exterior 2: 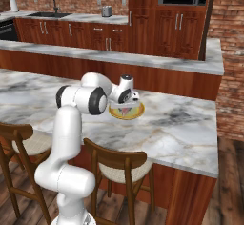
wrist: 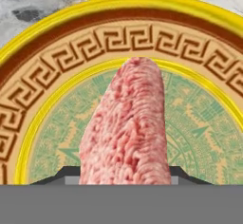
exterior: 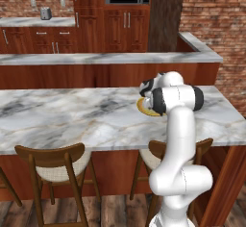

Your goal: Take the steak from the fridge and place it on the digital scale on the counter by the fridge. Wait a few seconds for a reading, then move it to the plate on the dining counter.

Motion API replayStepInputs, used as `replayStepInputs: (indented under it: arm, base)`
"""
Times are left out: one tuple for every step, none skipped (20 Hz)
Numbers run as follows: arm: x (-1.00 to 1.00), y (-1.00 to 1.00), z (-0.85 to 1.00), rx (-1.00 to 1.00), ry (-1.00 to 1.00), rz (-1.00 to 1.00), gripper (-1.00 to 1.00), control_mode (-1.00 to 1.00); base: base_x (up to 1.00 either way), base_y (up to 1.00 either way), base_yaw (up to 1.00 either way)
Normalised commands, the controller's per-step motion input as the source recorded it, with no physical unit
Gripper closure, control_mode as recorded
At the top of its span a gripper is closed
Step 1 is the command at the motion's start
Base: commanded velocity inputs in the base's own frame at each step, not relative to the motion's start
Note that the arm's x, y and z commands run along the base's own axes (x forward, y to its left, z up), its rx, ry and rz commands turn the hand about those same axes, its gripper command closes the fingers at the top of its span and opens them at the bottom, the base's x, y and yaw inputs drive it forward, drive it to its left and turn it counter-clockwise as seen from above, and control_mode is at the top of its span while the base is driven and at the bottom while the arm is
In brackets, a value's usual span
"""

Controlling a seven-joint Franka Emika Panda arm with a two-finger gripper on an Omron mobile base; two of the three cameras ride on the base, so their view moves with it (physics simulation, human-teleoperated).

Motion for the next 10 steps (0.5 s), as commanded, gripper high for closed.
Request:
replayStepInputs:
  arm:
    - [0.49,0.00,-0.19,0.00,0.00,0.00,1.00,-1.00]
    - [0.49,0.00,-0.15,0.00,0.00,0.00,1.00,-1.00]
    - [0.54,0.00,-0.15,0.00,0.00,0.00,1.00,-1.00]
    - [0.56,0.00,-0.15,0.00,0.00,0.00,1.00,-1.00]
    - [0.59,0.00,-0.11,0.00,0.00,0.00,1.00,-1.00]
    - [0.59,0.00,-0.11,0.00,0.00,0.00,1.00,-1.00]
    - [0.54,0.00,-0.11,0.00,0.00,0.00,1.00,-1.00]
    - [0.49,0.00,-0.14,0.00,0.00,0.00,1.00,-1.00]
    - [0.38,0.00,-0.14,0.00,0.00,0.00,1.00,-1.00]
    - [0.24,0.00,-0.14,0.00,0.00,0.00,-1.00,-1.00]
  base:
    - [0.00,0.00,0.00]
    - [0.00,0.00,0.00]
    - [0.00,0.00,0.00]
    - [0.00,0.00,0.00]
    - [0.00,0.00,0.00]
    - [0.00,0.00,0.00]
    - [0.00,0.00,0.00]
    - [0.00,0.00,0.00]
    - [0.00,0.00,0.00]
    - [0.00,0.00,0.00]
